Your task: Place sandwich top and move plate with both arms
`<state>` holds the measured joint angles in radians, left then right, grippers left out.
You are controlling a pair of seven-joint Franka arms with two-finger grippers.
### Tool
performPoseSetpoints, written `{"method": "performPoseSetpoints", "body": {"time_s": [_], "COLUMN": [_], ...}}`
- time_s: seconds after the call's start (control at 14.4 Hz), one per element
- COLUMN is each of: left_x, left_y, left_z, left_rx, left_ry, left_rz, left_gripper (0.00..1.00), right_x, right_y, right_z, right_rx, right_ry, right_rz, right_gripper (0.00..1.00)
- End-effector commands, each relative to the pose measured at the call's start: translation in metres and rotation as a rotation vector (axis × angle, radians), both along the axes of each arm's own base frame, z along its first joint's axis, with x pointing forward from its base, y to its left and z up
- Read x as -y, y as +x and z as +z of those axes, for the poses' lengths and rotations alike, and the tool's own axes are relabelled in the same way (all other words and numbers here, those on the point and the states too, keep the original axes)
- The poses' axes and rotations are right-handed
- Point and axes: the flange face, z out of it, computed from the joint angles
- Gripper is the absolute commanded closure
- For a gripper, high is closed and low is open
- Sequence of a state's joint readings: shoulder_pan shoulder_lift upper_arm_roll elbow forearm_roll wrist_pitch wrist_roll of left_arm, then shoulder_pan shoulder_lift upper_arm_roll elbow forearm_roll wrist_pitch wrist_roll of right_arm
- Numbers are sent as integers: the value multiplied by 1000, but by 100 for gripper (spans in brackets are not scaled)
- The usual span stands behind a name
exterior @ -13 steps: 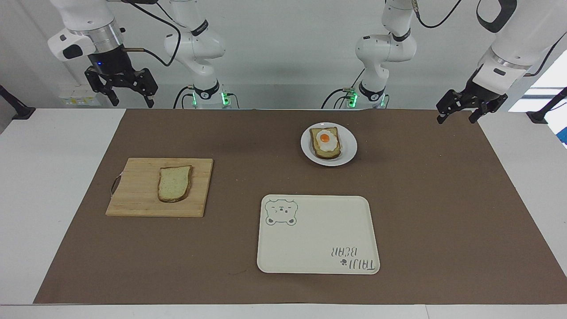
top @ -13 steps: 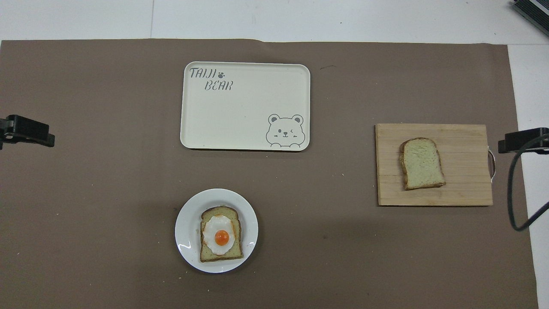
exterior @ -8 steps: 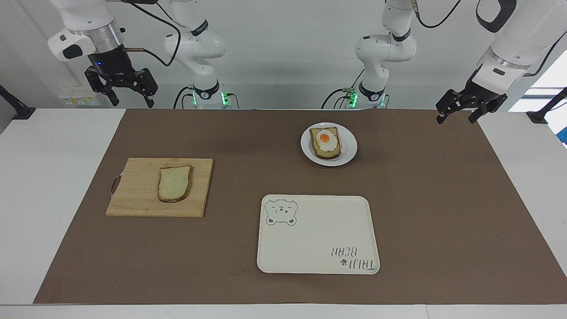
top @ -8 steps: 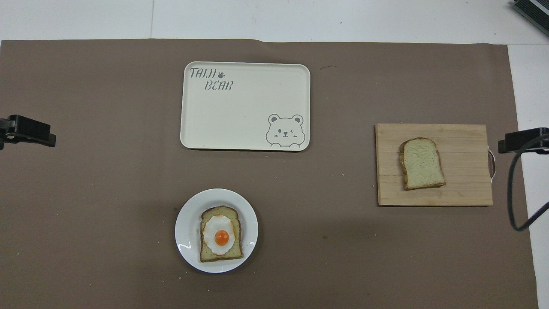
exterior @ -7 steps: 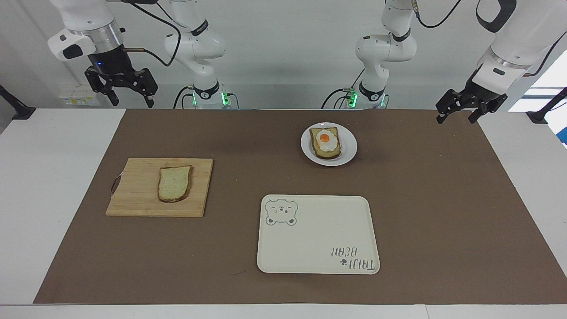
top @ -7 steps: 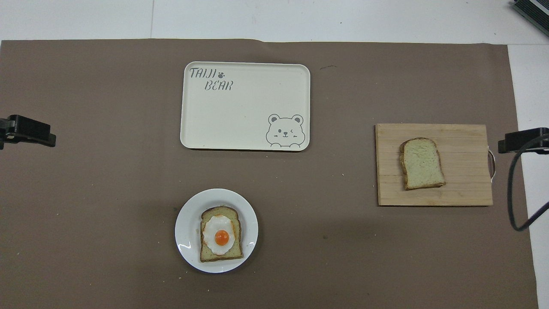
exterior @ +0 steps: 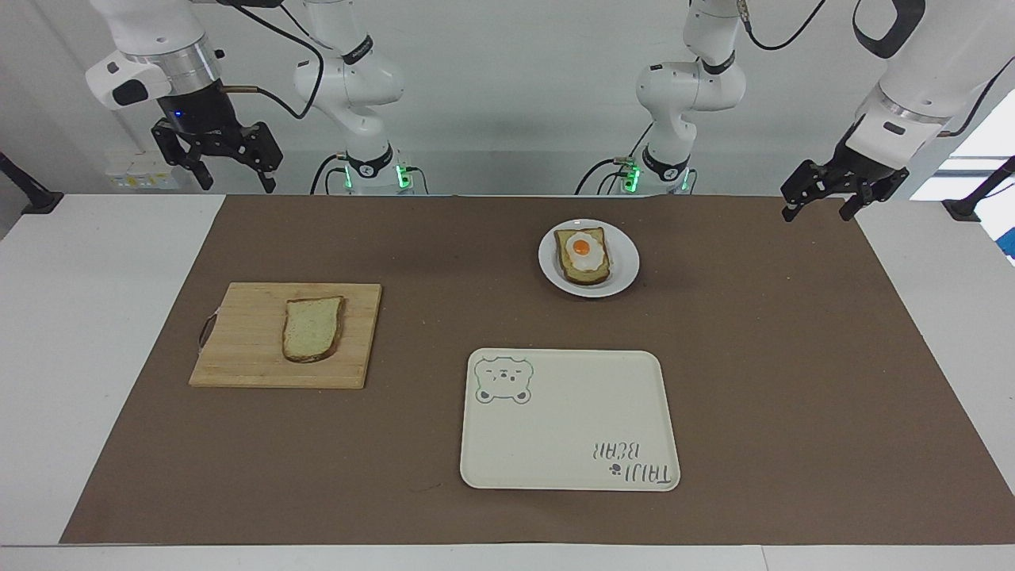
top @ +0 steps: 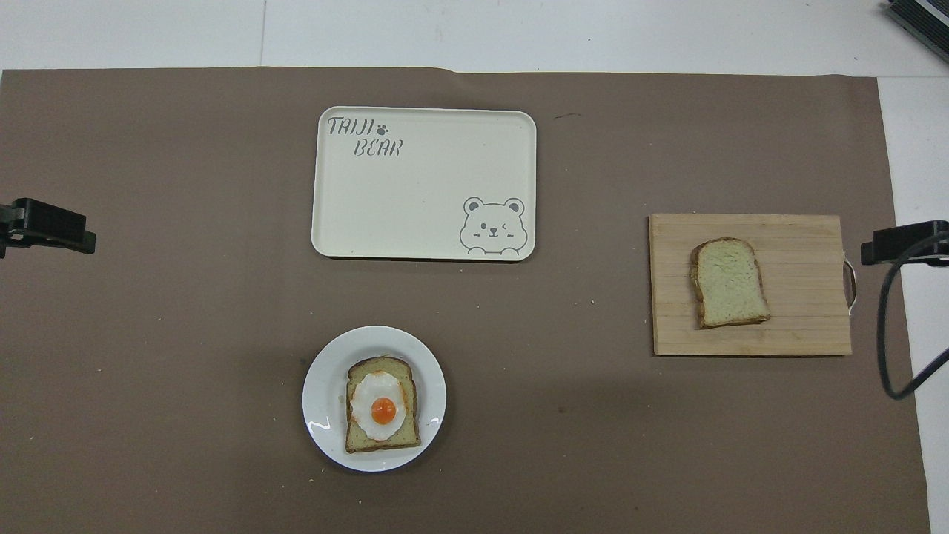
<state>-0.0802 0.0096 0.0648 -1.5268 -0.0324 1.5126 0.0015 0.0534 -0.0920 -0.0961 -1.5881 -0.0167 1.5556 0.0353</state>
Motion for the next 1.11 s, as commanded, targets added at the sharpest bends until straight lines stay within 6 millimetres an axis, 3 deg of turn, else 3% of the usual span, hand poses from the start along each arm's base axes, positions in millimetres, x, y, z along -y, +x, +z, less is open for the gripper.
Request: {"method": "performPoseSetpoints", "body": {"time_s": [0.0,1.04], "left_x": [-1,-4], "left_y": [-4,-4], "left_z": [6,5], "left_rx": [0,-2], "left_ry": [9,9], "left_rz": [-6,-3], "left_gripper": [0,0], "right_x": [2,-3], "right_y": [-2,-4], "right_z": [0,-4], "right_rx": [3,-11], "right_ry": [22,21], "right_rz": [-15,3], "right_gripper": [0,0]}}
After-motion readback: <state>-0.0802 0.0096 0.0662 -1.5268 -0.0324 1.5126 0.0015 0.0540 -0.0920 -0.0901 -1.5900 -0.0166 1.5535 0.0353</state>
